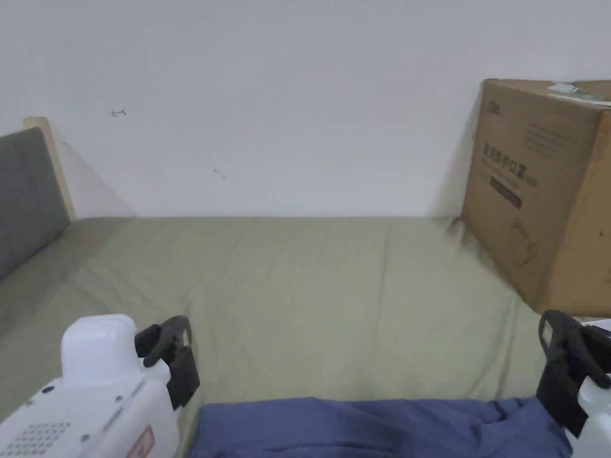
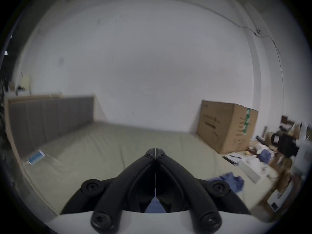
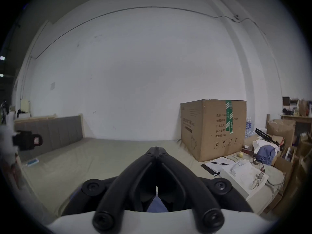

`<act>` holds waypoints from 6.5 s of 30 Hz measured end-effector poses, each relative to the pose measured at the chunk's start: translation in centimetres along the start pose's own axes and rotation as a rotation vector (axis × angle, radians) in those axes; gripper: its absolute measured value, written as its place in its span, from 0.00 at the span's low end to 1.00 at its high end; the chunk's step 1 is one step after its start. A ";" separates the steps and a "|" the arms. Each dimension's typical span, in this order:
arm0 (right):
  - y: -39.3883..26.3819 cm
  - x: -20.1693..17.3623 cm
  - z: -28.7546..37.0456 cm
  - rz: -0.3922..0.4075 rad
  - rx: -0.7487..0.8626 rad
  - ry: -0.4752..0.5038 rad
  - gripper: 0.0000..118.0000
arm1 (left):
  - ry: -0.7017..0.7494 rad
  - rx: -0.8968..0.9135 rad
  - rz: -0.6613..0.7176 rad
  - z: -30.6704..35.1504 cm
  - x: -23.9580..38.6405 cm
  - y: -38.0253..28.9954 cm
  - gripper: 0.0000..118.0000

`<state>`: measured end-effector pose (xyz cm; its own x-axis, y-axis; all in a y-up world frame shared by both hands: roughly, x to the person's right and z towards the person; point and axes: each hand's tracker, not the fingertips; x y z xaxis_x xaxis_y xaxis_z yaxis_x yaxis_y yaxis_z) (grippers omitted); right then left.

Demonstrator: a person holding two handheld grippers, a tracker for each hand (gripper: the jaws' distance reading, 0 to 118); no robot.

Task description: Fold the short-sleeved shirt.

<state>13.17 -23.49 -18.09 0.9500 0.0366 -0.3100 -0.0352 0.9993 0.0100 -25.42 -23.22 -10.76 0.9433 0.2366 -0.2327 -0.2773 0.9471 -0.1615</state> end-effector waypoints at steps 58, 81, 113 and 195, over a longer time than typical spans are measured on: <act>-8.7 0.6 -3.5 -0.160 -0.540 0.238 0.00 | -0.029 -1.000 0.086 -23.6 -1.0 -9.9 0.02; -9.8 3.8 -3.1 -0.182 -0.554 0.200 0.00 | -0.116 -0.988 0.221 -23.6 -0.6 -14.2 0.00; -8.8 -1.5 -4.9 -0.035 -0.593 0.253 0.00 | -0.559 -0.930 0.912 -22.0 -15.8 -16.8 1.00; 3.3 2.6 -0.2 -0.137 -0.044 0.203 0.00 | -0.072 0.134 -0.120 -0.2 6.1 2.8 0.00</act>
<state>15.43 -20.08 -19.02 0.8655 -0.1043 -0.4899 0.0715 0.9938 -0.0853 -20.44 -19.16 -12.84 0.9800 0.1310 -0.1498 -0.1404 0.9886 -0.0538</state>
